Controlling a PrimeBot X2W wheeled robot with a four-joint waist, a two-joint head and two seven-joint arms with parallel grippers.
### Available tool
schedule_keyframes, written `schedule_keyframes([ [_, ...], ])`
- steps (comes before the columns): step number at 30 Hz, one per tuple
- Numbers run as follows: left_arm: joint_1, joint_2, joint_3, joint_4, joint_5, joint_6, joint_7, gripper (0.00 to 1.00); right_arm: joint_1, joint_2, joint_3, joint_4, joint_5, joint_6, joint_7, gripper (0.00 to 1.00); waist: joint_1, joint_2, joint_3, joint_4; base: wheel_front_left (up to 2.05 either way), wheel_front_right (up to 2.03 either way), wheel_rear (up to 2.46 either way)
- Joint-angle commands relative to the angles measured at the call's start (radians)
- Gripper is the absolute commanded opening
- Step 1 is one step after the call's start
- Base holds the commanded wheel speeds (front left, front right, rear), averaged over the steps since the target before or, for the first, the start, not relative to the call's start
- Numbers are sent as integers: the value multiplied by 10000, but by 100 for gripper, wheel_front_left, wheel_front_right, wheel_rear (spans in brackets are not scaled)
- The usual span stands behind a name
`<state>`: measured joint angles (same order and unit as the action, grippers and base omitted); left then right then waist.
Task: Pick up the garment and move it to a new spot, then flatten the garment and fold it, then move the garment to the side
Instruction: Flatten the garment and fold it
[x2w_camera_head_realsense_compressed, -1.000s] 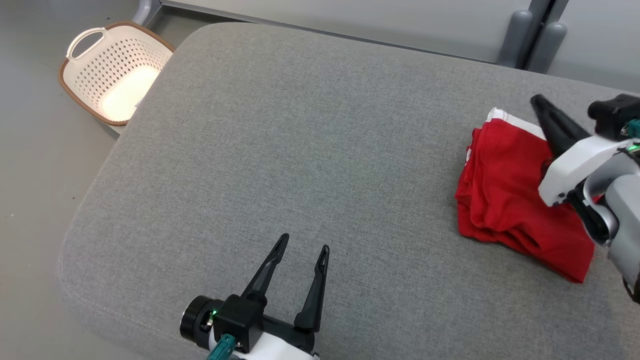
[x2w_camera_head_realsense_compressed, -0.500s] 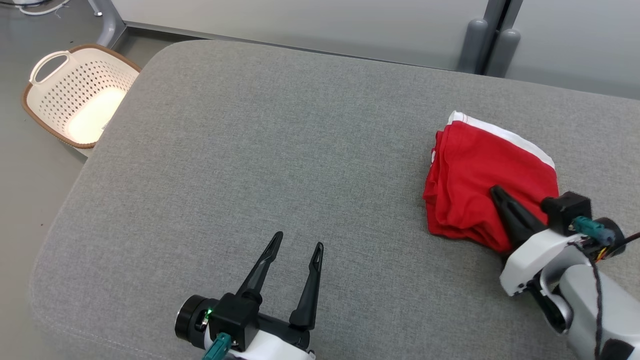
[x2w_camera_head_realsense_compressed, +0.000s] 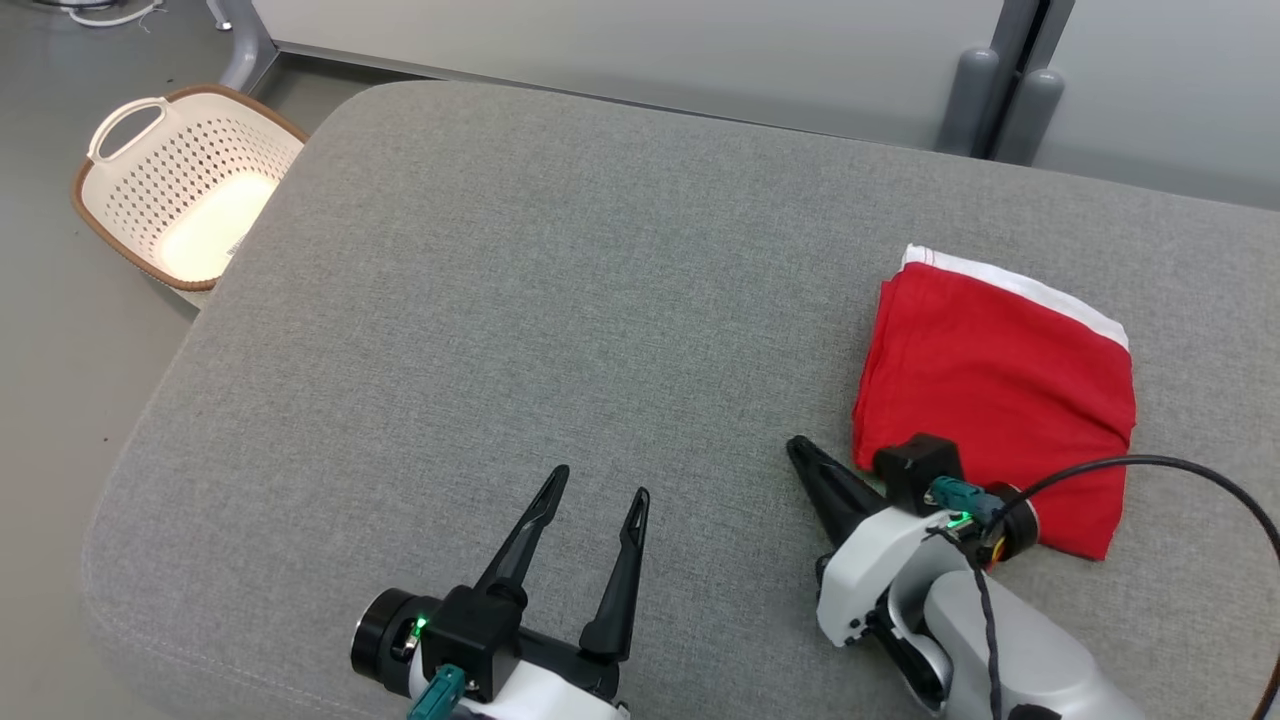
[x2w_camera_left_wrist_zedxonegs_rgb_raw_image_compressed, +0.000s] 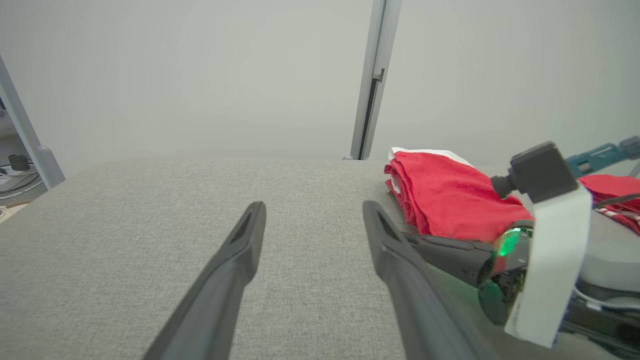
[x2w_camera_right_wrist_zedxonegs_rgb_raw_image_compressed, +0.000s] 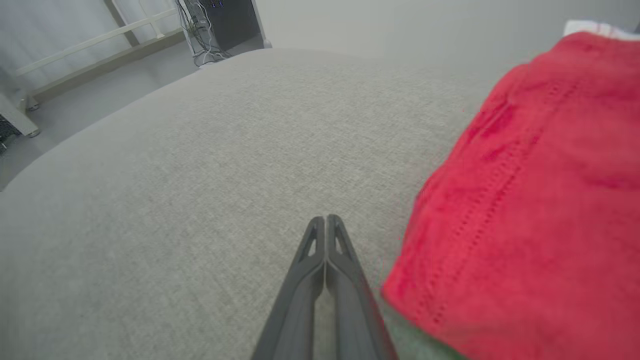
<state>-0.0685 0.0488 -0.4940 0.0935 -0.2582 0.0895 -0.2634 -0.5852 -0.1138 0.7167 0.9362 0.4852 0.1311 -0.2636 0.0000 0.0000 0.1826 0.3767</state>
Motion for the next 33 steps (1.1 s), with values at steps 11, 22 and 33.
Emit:
schedule_keyframes([
  [11, 257, 36, 634, -246, 123, 77, -12, 100, 356, -99, 300, -2427, 364, -7, -8, 0, 0, 0, -562, -1200, 0, 0, 0],
  [22, 1196, 33, 2335, -462, 177, 643, -12, 100, 3071, -520, -2640, -5551, -1969, -7, -8, 100, 0, 0, -1524, -2891, 0, 0, 0],
  [33, 2148, 35, 3336, -885, 704, 272, -6, 100, 5613, 145, -5617, -7436, -3078, -7, -8, 100, 0, 0, -1982, -3554, 0, 0, 0],
])
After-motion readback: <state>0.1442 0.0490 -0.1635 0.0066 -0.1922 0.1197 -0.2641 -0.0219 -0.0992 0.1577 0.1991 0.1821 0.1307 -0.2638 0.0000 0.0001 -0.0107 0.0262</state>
